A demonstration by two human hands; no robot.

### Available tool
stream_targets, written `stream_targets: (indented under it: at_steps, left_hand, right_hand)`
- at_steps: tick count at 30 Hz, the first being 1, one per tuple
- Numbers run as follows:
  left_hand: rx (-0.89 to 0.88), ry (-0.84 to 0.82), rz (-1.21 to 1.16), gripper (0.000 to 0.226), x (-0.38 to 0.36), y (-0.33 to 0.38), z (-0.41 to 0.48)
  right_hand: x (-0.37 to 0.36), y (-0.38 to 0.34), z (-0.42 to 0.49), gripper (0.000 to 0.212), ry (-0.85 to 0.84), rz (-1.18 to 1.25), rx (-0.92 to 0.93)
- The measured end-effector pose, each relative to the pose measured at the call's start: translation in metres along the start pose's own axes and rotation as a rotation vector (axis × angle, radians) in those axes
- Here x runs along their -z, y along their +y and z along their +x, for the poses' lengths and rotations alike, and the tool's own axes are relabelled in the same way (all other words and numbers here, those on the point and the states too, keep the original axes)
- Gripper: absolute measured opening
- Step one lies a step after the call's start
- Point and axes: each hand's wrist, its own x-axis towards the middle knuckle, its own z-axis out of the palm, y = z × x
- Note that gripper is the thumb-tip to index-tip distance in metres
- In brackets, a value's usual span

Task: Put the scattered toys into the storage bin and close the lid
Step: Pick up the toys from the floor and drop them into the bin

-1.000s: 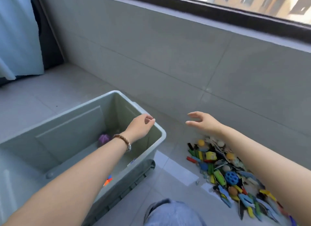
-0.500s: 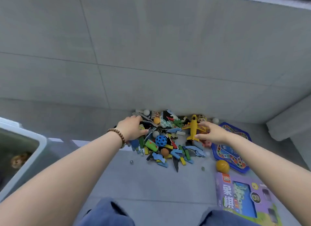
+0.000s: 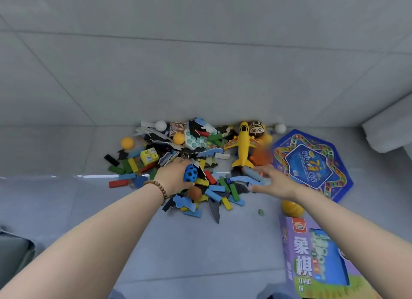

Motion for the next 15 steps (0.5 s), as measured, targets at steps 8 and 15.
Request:
stream_targets:
  at_steps: [8, 15]
  left_hand:
    - [-0.039, 0.076, 0.113, 0.065, -0.014, -0.006, 0.015]
    - [0.024, 0.140, -0.137, 0.077, 0.019, 0.015, 0.015]
  right_hand:
    - [0.007, 0.043, 0.005, 0.070, 0.061, 0.069, -0.070]
    - [0.016, 0.061, -0.011, 0.069, 0.072, 0.082, -0.110]
